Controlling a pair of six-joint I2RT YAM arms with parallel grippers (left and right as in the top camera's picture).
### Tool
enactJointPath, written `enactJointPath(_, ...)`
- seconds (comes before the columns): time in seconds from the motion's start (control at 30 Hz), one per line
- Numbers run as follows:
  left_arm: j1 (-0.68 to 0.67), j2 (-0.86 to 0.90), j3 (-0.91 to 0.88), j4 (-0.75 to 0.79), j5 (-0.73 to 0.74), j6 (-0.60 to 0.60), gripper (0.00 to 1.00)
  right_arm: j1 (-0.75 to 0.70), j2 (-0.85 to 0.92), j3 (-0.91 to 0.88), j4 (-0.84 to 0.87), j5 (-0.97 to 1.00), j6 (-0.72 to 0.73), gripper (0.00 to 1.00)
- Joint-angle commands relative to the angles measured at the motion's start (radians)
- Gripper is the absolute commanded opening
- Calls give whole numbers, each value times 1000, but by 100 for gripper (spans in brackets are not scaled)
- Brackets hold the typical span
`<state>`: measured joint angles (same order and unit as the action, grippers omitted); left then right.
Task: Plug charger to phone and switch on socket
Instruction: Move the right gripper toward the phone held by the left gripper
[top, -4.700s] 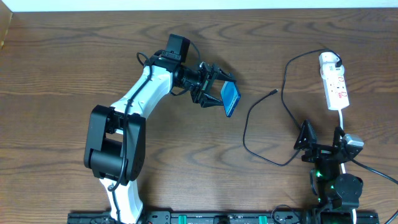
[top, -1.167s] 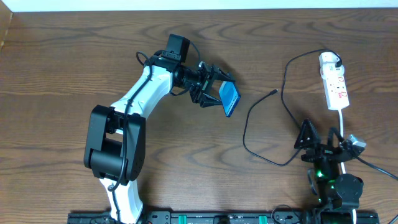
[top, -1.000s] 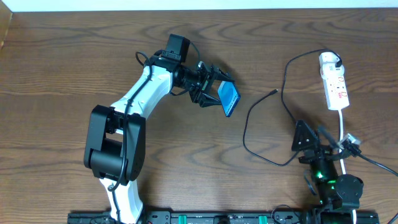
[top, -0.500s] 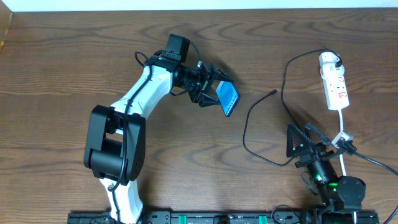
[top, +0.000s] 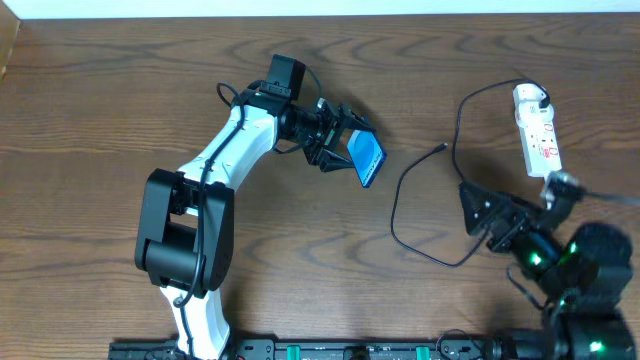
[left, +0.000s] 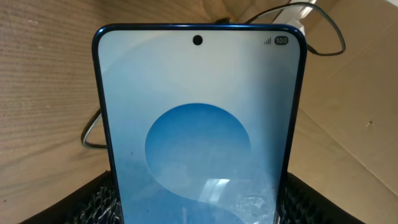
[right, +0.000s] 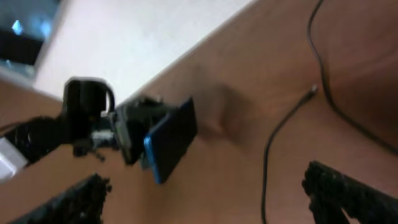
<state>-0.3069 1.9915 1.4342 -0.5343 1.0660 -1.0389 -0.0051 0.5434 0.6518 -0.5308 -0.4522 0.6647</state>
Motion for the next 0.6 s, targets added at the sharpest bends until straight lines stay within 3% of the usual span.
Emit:
enactJointPath(0.0,0,-35,0,2,21,17,58,40,103,132,-16,-114,-20,99)
enactJointPath(0.13,0,-35,0,2,21,17,58,47,173,171,76,-232,7,99)
enactJointPath(0.37,0,-35,0,2,21,17,58,73,255,172,182,-175,-49,99)
enactJointPath(0.57,0,-35,0,2,21,17,58,245,303,173,133,64,46,99)
